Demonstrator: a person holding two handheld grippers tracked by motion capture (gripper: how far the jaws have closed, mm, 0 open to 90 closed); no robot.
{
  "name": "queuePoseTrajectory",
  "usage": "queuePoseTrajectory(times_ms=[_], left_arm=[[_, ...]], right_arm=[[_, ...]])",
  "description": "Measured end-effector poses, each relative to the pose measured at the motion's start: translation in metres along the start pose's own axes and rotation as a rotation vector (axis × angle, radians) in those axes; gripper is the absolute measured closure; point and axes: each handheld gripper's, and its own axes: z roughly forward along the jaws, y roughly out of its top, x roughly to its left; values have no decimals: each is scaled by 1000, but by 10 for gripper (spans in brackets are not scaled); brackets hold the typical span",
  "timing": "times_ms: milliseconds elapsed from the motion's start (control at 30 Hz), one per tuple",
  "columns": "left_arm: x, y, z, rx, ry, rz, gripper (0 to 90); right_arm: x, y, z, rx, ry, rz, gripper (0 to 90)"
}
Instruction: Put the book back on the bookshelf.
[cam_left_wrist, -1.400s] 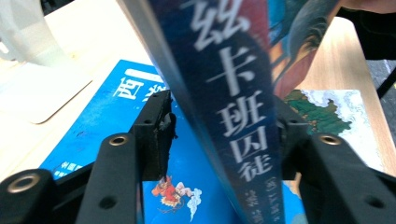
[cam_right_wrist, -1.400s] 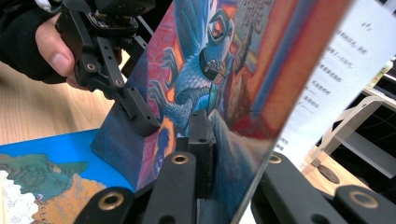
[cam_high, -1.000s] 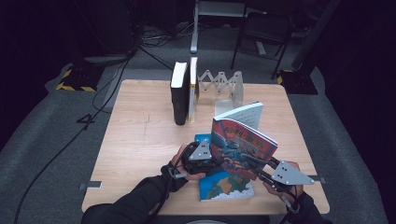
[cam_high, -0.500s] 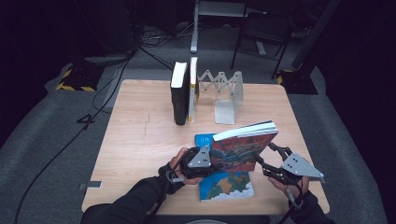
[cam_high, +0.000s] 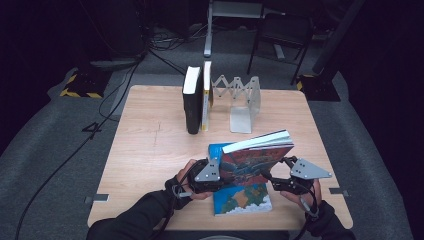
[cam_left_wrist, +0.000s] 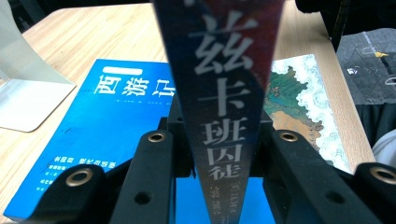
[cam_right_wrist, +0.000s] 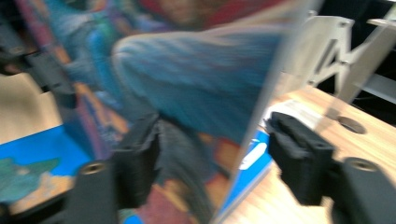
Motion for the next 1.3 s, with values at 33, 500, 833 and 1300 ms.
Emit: queuePoseTrajectory(times_ms=[33, 500, 833, 1300], left_arm=[[-1, 0, 0, -6, 5, -3, 716], [1, 24, -8, -167, 32, -44, 657], [2, 40, -18, -251, 68, -52, 663], [4, 52, -12, -243, 60, -78, 726]], right_arm=[[4, 0, 0, -2, -18, -13, 387], [6, -1, -4, -8, -28, -17, 469], [7, 1, -5, -17, -33, -18, 478], [6, 2, -6, -21, -38, -11, 484]])
